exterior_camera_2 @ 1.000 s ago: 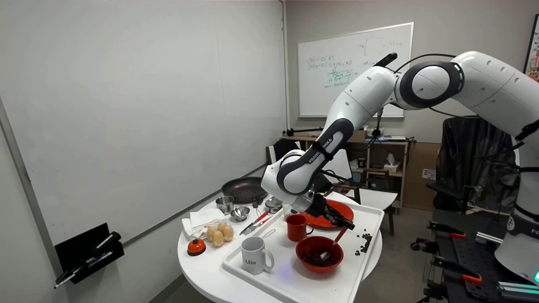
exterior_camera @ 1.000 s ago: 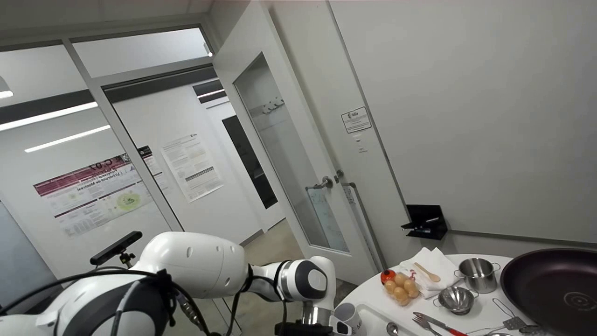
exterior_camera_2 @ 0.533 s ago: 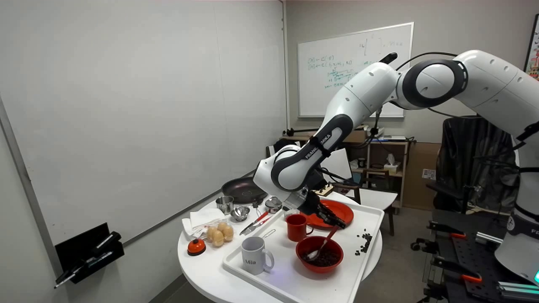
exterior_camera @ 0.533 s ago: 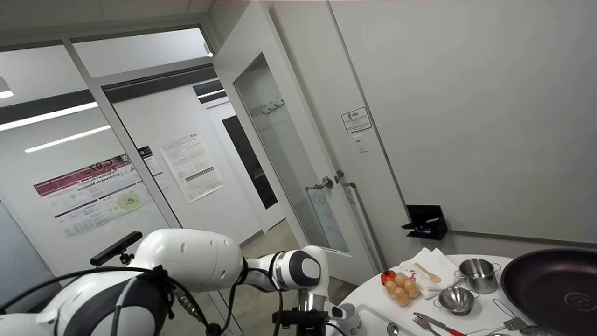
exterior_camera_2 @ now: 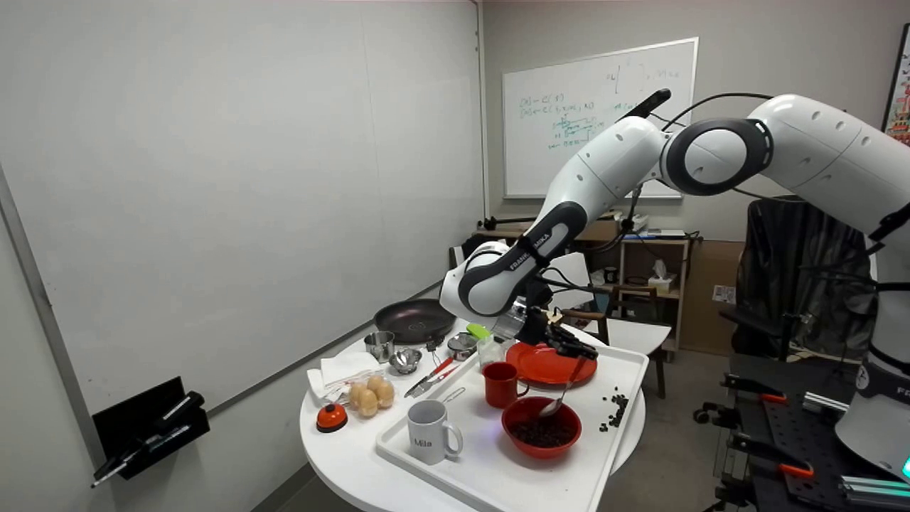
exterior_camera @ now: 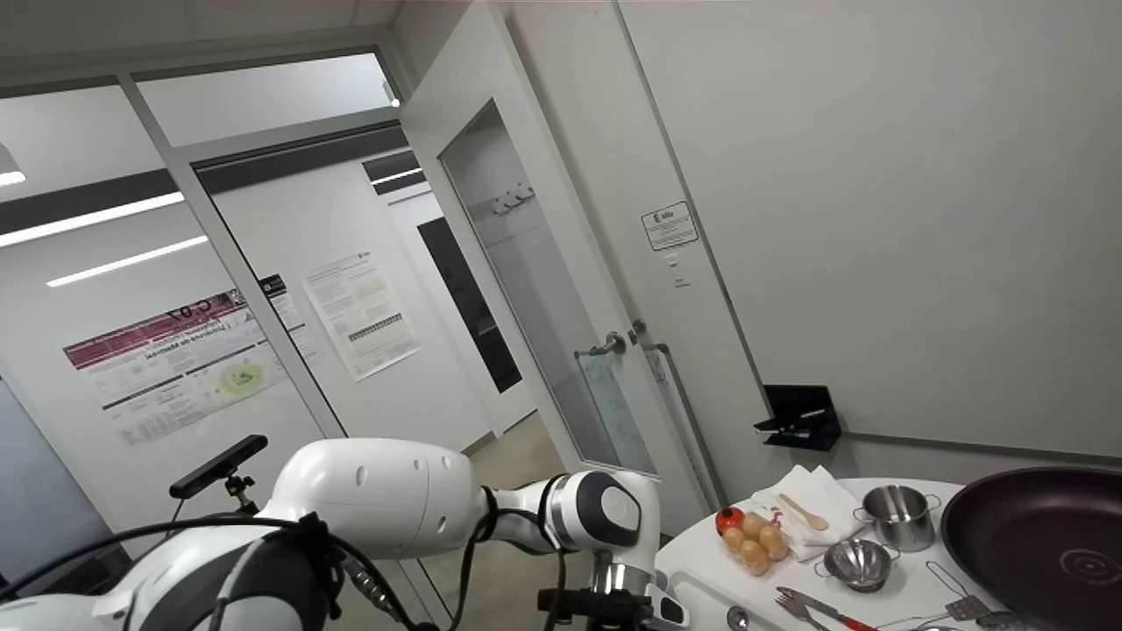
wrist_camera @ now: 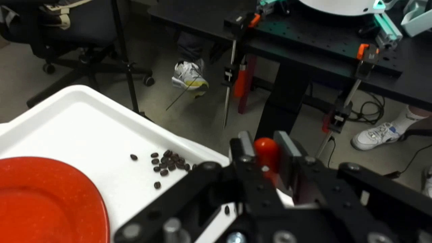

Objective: Use the spoon to stir the contents in the red bowl

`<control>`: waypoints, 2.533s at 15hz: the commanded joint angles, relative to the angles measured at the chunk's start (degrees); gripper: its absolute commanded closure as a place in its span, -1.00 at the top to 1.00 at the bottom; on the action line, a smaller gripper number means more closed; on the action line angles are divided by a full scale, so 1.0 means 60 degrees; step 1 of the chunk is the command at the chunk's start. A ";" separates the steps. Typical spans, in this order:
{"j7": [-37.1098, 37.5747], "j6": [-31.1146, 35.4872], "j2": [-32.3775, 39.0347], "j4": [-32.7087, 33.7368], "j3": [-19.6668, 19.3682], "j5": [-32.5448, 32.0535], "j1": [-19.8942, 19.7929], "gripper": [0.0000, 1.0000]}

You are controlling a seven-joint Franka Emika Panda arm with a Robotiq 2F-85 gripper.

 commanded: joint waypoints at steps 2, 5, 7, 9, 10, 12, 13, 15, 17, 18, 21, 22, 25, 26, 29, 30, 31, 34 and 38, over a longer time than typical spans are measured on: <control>-0.0965 -0.1356 0.0346 0.0674 0.0127 -0.0631 0.0083 -0.81; -0.1568 -0.1539 0.0200 0.0587 0.0380 -0.0962 0.0149 -0.81; -0.1900 -0.1434 0.0139 0.0492 0.0624 -0.1105 0.0245 -0.81; -0.2028 -0.1455 0.0234 0.0543 0.0779 -0.1224 0.0431 -0.81; -0.2022 -0.1551 0.0313 0.0609 0.0797 -0.1291 0.0535 -0.81; -0.1693 -0.2014 0.0643 0.0883 0.0613 -0.1593 0.0875 -0.81; -0.1724 -0.2217 0.0777 0.0981 0.0589 -0.1741 0.0964 -0.81; -0.1792 -0.2456 0.0972 0.1101 0.0595 -0.2047 0.1107 -0.81; -0.1833 -0.2570 0.1157 0.1294 0.0619 -0.2319 0.1219 -0.81; -0.1856 -0.2597 0.1238 0.1395 0.0624 -0.2429 0.1262 -0.81; -0.1899 -0.2713 0.1474 0.1707 0.0619 -0.2715 0.1354 -0.81; -0.1901 -0.2757 0.1581 0.1847 0.0618 -0.2776 0.1383 -0.81; -0.2000 -0.2792 0.1875 0.2221 0.0634 -0.2899 0.1440 -0.81; -0.2033 -0.2791 0.2012 0.2377 0.0623 -0.2924 0.1459 -0.81; -0.2102 -0.2873 0.2532 0.3024 0.0568 -0.2970 0.1574 -0.81; -0.2119 -0.2882 0.2666 0.3214 0.0557 -0.2975 0.1613 -0.81; -0.2145 -0.2888 0.2776 0.3366 0.0544 -0.2986 0.1651 -0.81; -0.2215 -0.2925 0.3051 0.3823 0.0485 -0.3013 0.1777 -0.81; -0.2341 -0.2986 0.3258 0.4352 0.0382 -0.3023 0.1946 -0.81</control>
